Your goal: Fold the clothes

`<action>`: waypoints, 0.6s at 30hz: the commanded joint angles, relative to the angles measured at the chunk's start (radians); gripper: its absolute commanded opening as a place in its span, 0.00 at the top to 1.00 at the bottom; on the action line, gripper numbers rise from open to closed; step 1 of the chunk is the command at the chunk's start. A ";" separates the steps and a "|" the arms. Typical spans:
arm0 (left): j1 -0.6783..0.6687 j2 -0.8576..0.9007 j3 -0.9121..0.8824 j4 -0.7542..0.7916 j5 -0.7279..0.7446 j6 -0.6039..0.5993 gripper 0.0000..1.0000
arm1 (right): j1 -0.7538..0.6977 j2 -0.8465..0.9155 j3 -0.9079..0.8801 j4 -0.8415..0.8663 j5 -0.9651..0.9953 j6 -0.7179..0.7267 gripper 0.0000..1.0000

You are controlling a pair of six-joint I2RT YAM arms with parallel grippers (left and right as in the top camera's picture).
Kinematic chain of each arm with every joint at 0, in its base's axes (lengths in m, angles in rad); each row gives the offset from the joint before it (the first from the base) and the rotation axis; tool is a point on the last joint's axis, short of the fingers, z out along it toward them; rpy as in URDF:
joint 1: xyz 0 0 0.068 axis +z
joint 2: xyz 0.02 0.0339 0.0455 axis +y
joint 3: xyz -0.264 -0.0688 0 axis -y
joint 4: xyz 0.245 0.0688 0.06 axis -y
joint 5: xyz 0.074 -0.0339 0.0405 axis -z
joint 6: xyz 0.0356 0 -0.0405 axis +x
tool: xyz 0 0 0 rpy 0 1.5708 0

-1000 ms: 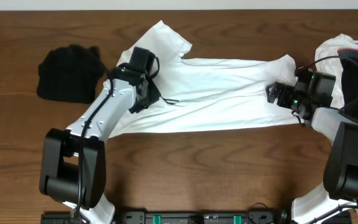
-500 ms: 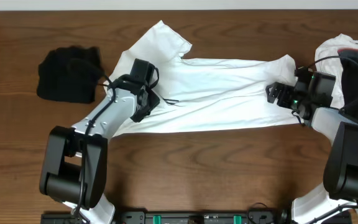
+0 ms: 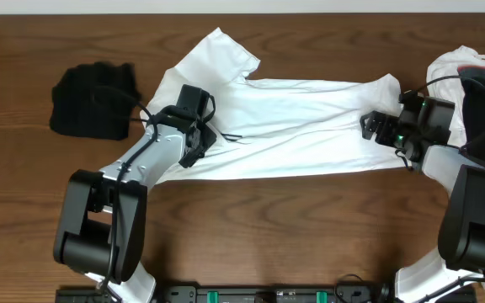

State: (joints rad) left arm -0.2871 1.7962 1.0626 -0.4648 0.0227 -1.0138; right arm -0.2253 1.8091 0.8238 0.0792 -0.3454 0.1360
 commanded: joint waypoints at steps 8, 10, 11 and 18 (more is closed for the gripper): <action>0.000 0.004 -0.006 0.000 -0.011 -0.006 0.60 | -0.003 0.014 -0.020 -0.027 0.027 0.005 0.01; 0.000 0.005 -0.006 0.000 -0.011 -0.006 0.56 | -0.003 0.014 -0.020 -0.027 0.027 0.005 0.01; 0.000 0.005 -0.006 0.000 -0.011 -0.006 0.54 | -0.003 0.014 -0.020 -0.027 0.027 0.005 0.01; -0.019 0.005 -0.007 0.020 -0.012 -0.005 0.54 | -0.003 0.014 -0.020 -0.027 0.027 0.005 0.01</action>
State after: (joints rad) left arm -0.2928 1.7962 1.0622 -0.4522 0.0227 -1.0210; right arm -0.2253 1.8091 0.8238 0.0792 -0.3450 0.1360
